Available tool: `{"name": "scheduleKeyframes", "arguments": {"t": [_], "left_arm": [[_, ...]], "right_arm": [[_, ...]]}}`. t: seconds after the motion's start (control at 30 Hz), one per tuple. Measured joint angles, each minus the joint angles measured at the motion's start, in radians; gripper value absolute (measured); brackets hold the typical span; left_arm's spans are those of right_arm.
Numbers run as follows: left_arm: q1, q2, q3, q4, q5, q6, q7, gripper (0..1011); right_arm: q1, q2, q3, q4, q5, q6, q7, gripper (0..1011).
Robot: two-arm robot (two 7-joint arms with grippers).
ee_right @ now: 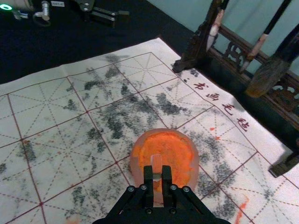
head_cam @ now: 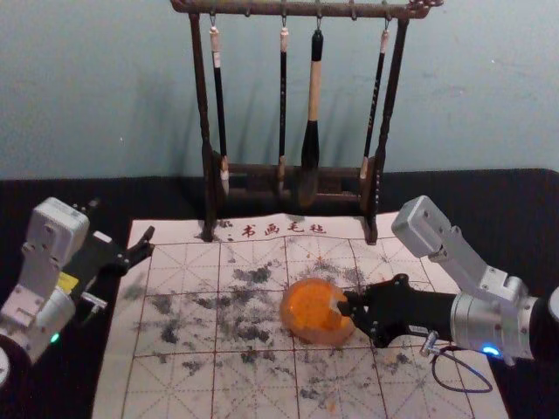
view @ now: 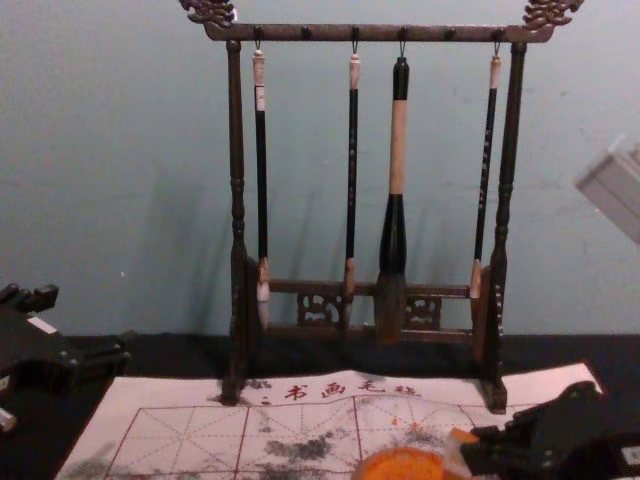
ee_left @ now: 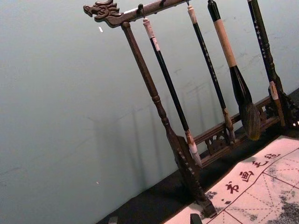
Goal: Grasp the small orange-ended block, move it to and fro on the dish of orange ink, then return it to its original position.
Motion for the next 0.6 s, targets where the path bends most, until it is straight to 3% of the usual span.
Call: {"name": "scheduleKeyframes", "arguments": {"t": [0.6], "left_arm": [[0.0,0.0,0.0,0.0,0.0,0.0,0.0,1001]], "right_arm": [[0.016,-0.007,-0.038,-0.009,0.005,-0.002,0.014,57]]}}
